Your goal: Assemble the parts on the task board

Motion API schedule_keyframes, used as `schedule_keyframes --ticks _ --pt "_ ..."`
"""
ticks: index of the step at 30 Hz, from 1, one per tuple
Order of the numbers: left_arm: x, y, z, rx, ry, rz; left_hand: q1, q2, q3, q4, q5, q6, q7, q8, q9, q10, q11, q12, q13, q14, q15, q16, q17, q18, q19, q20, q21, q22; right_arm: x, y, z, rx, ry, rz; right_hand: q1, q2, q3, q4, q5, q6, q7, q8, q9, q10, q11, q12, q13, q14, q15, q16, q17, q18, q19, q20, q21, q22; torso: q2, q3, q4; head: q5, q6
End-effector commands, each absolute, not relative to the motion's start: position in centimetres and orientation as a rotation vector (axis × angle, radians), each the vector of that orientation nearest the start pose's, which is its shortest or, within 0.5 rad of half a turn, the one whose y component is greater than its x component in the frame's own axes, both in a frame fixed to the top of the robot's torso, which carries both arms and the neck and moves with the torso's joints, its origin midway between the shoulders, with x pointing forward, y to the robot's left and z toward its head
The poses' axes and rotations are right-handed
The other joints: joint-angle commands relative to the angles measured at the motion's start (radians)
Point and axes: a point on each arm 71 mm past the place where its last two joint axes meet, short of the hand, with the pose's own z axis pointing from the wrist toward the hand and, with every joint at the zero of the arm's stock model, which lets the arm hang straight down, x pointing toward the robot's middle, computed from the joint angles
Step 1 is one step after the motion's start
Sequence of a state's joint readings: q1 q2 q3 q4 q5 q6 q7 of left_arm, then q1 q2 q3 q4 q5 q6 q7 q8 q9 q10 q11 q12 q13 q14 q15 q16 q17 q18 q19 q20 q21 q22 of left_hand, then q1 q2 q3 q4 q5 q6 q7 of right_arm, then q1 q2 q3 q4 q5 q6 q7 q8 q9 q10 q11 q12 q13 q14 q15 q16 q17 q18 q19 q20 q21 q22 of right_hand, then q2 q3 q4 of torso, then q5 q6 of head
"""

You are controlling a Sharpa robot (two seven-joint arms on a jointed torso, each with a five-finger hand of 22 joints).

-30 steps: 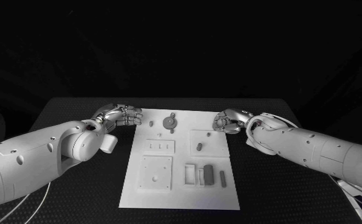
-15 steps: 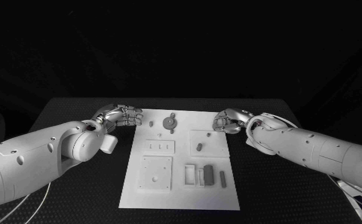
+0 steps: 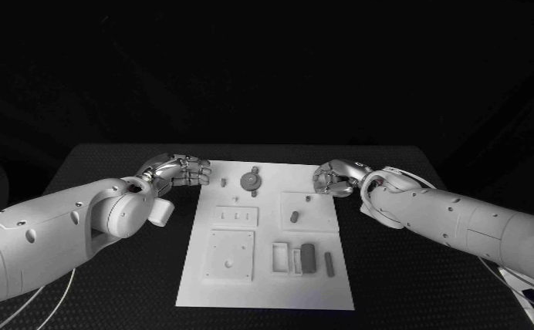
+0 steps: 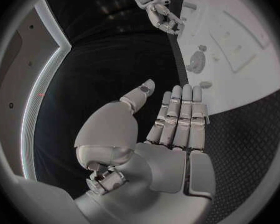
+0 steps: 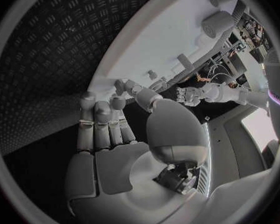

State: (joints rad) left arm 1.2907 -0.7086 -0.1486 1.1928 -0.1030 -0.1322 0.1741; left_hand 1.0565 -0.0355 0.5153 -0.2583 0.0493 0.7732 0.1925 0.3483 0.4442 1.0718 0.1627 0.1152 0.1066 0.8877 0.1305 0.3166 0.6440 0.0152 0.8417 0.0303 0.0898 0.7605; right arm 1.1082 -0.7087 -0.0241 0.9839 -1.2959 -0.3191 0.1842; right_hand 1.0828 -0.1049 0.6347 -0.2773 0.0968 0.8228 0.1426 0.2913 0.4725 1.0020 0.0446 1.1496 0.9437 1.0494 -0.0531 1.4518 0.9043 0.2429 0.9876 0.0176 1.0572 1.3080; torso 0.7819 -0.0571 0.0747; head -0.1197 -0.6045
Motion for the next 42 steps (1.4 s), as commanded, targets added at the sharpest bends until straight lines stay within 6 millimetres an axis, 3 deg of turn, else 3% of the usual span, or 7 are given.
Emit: schedule_keyframes --ticks 1,6,18,33,42 --pt "54.52 23.12 -19.87 -1.038 1.697 -1.333 -0.011 0.0 -0.005 0.002 0.0 -0.004 0.005 -0.003 -0.001 -0.005 0.0 -0.004 -0.001 0.008 0.001 -0.005 0.001 -0.006 0.009 0.001 -0.005 0.001 54.22 -29.32 -25.51 -0.013 1.723 0.562 0.017 0.015 0.0 -0.009 -0.002 0.069 0.011 0.01 0.005 -0.116 0.0 0.005 0.001 -0.003 -0.006 -0.001 0.002 0.019 -0.004 0.001 -0.001 0.017 0.0 -0.0002 -0.0003 0.0 -0.001" --pt "54.51 23.15 -19.87 -1.039 1.697 -1.333 -0.011 0.0 -0.005 0.002 0.0 -0.004 0.005 -0.003 -0.001 -0.005 0.0 -0.004 -0.001 0.008 0.001 -0.005 0.002 -0.006 0.009 0.001 -0.005 0.001 54.25 -29.54 -25.57 -0.013 1.723 0.552 0.036 0.043 0.004 -0.011 -0.002 0.1 0.0 0.028 0.013 -0.111 -0.01 0.006 0.0 0.0 -0.016 0.002 0.002 0.019 -0.003 0.0 0.003 0.018 0.0 0.0004 -0.0004 0.0 -0.001" --pt "54.49 23.2 -19.87 -1.04 1.698 -1.332 -0.011 0.001 -0.005 0.003 0.0 -0.004 0.005 -0.003 -0.001 -0.005 0.0 -0.004 -0.001 0.008 0.001 -0.006 0.002 -0.006 0.009 0.001 -0.006 0.001 54.19 -29.41 -25.67 -0.019 1.724 0.561 0.025 0.049 -0.006 -0.007 -0.002 0.14 -0.016 0.053 0.029 -0.101 -0.024 0.008 -0.002 0.007 -0.029 0.004 0.002 0.019 0.002 -0.001 0.009 0.018 0.001 0.0006 -0.0007 -0.002 -0.003" --pt "54.47 23.24 -19.88 -1.04 1.701 -1.333 -0.011 0.001 -0.005 0.003 0.0 -0.003 0.005 -0.003 -0.001 -0.004 0.0 -0.005 -0.001 0.008 0.001 -0.007 0.003 -0.005 0.009 0.001 -0.006 0.002 54.25 -29.46 -25.64 -0.012 1.715 0.554 0.002 0.035 -0.012 0.008 -0.002 0.146 -0.021 0.058 0.035 -0.096 -0.029 0.008 -0.003 0.011 -0.033 0.005 0.002 0.019 0.007 -0.002 0.01 0.016 0.0 0.0003 -0.0004 -0.004 -0.006" --pt "54.49 23.23 -19.89 -1.04 1.701 -1.332 -0.011 0.001 -0.005 0.003 0.0 -0.004 0.005 -0.003 -0.001 -0.004 -0.001 -0.005 -0.001 0.008 0.001 -0.007 0.003 -0.005 0.009 0.001 -0.007 0.002 54.27 -29.4 -25.63 -0.004 1.709 0.55 -0.026 0.007 -0.019 0.032 -0.002 0.148 -0.023 0.06 0.04 -0.092 -0.031 0.007 -0.004 0.015 -0.036 0.005 0.002 0.019 0.011 -0.005 0.011 0.015 0.0 0.0004 -0.0002 -0.004 -0.006"
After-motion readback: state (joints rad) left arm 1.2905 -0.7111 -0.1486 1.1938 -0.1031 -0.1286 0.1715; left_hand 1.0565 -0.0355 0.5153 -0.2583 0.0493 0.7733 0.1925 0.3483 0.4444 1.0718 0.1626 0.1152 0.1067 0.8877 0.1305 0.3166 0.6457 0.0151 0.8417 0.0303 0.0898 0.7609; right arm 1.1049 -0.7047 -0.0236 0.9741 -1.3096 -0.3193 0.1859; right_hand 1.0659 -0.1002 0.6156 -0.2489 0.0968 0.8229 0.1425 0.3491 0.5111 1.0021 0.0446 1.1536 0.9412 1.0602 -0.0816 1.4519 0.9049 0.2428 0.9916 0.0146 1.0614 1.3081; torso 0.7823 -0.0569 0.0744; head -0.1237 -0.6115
